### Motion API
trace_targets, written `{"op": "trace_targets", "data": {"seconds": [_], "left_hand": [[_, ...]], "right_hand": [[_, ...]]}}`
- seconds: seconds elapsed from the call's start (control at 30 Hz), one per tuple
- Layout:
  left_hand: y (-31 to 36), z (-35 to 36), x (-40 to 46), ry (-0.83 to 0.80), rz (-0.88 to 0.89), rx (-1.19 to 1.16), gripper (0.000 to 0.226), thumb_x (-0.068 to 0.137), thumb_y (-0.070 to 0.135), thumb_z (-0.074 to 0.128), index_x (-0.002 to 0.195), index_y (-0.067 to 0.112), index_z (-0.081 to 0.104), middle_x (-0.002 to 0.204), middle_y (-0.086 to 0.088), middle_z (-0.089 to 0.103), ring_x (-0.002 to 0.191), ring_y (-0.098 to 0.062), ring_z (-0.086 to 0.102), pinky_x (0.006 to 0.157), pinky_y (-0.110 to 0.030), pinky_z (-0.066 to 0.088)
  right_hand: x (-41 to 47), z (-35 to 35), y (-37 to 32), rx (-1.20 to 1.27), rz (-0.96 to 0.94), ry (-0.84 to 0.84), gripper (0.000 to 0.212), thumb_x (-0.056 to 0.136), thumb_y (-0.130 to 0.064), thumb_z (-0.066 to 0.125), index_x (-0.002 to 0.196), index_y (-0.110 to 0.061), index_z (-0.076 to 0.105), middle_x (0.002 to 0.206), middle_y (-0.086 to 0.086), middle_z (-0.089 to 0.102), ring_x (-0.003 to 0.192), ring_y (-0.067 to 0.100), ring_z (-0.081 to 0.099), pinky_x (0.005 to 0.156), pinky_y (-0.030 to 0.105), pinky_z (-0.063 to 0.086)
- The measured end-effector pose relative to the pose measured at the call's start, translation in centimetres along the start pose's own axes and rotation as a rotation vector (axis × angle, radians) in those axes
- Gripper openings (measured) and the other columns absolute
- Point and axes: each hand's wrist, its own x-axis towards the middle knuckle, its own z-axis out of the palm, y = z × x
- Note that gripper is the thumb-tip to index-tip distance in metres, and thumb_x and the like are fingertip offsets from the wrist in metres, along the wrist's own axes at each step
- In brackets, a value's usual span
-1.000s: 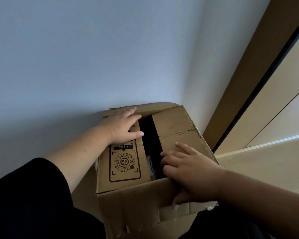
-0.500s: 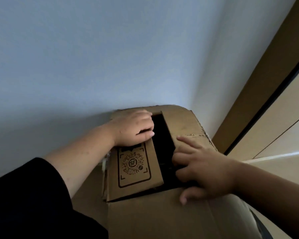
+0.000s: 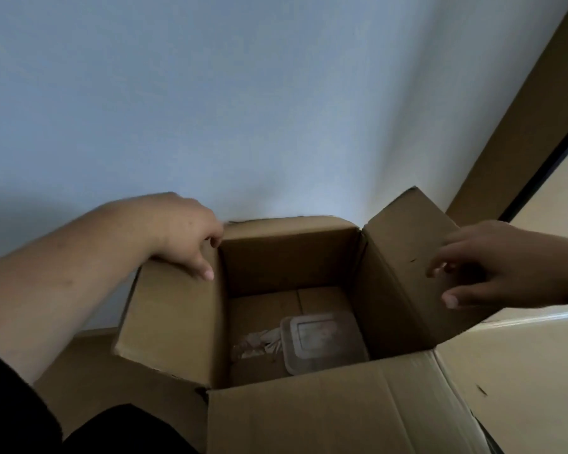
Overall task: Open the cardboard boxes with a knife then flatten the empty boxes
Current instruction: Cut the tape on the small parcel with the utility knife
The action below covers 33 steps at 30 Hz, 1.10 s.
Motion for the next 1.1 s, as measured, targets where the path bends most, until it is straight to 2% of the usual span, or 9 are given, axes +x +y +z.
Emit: {"op": "trace_targets", "data": {"seconds": [0.1,0.23,0.37,0.43,0.5,0.6,0.7,0.97,1.1], "left_hand": [[1.9,2.8,0.3,-0.04,-0.04,0.017,0.079,0.074,0.085,0.047,0.137,0.037,0.046,0.139,0.009,0.048,0.127,-0.019,0.041,0.099,-0.044,0.044],[4.1,6.6,0.1,-0.023,-0.105,-0.163,0.09,0.078,0.087,0.035,0.153,0.038,0.023,0.165,0.005,0.01,0.15,-0.027,0.007,0.118,-0.058,0.02],[5.8,9.1,-0.6,0.007,-0.217,-0.421,0.091,0.081,0.085,0.024,0.156,0.039,0.0,0.163,-0.002,-0.024,0.15,-0.036,-0.014,0.122,-0.055,0.005],[6.5,9.8,-0.7,0.041,-0.308,-0.541,0.089,0.088,0.077,0.035,0.156,0.037,-0.006,0.164,-0.01,-0.019,0.151,-0.038,-0.003,0.121,-0.052,0.017],[7.2,9.9,-0.6,0.031,-0.354,-0.601,0.088,0.093,0.063,0.045,0.155,0.036,-0.011,0.165,-0.016,-0.008,0.146,-0.036,0.027,0.113,-0.043,0.037],[8.0,9.4,-0.3,0.002,-0.337,-0.57,0.084,0.096,0.043,0.051,0.156,0.036,-0.008,0.163,-0.02,0.008,0.102,-0.022,0.067,0.079,-0.029,0.057],[8.3,9.1,0.1,0.025,-0.286,-0.529,0.073,0.097,0.026,0.051,0.156,0.035,0.009,0.149,-0.017,0.036,0.072,-0.013,0.066,0.054,-0.024,0.052],[8.3,9.2,0.3,0.114,-0.271,-0.796,0.053,0.094,0.004,0.048,0.135,0.037,0.048,0.112,0.004,0.051,0.065,-0.009,0.055,0.046,-0.017,0.035],[7.0,8.8,0.4,0.173,-0.298,-0.796,0.051,0.094,0.006,0.05,0.133,0.037,0.048,0.123,0.002,0.052,0.077,-0.009,0.057,0.052,-0.021,0.039]], "right_hand": [[0.8,1.6,-0.8,-0.108,0.102,-0.148,0.107,0.048,-0.102,0.003,0.135,-0.051,0.04,0.131,-0.023,0.044,0.116,-0.001,0.04,0.101,0.027,0.039],[2.0,4.7,-2.8,-0.023,0.195,-0.129,0.094,0.069,-0.091,0.036,0.15,-0.047,0.018,0.151,-0.009,0.027,0.132,0.015,0.033,0.106,0.033,0.04],[3.5,7.3,-3.5,0.148,0.326,-0.053,0.098,0.08,-0.075,0.056,0.154,-0.043,0.001,0.156,-0.001,0.02,0.136,0.025,0.036,0.105,0.037,0.043],[4.0,8.2,-3.7,0.231,0.349,-0.039,0.097,0.084,-0.064,0.061,0.154,-0.041,-0.001,0.152,0.002,0.029,0.123,0.022,0.05,0.098,0.035,0.049],[4.4,8.8,-4.3,0.28,0.34,-0.052,0.095,0.089,-0.051,0.062,0.154,-0.038,-0.006,0.142,0.004,0.045,0.106,0.015,0.06,0.09,0.031,0.053],[4.6,9.5,-5.2,0.213,0.315,-0.07,0.101,0.092,-0.038,0.061,0.154,-0.033,-0.018,0.129,0.003,0.055,0.097,0.012,0.062,0.084,0.029,0.056],[4.5,9.5,-5.6,0.193,0.315,-0.076,0.101,0.092,-0.029,0.06,0.154,-0.033,-0.019,0.12,0.001,0.058,0.091,0.009,0.062,0.081,0.029,0.056],[4.6,9.5,-6.4,0.465,0.345,-0.022,0.092,0.091,-0.008,0.056,0.155,-0.043,-0.001,0.119,0.001,0.06,0.088,0.013,0.065,0.076,0.033,0.061],[5.1,8.8,-6.7,0.43,0.331,0.01,0.088,0.092,-0.01,0.055,0.155,-0.041,0.002,0.123,0.003,0.058,0.089,0.014,0.065,0.077,0.033,0.061]]}}
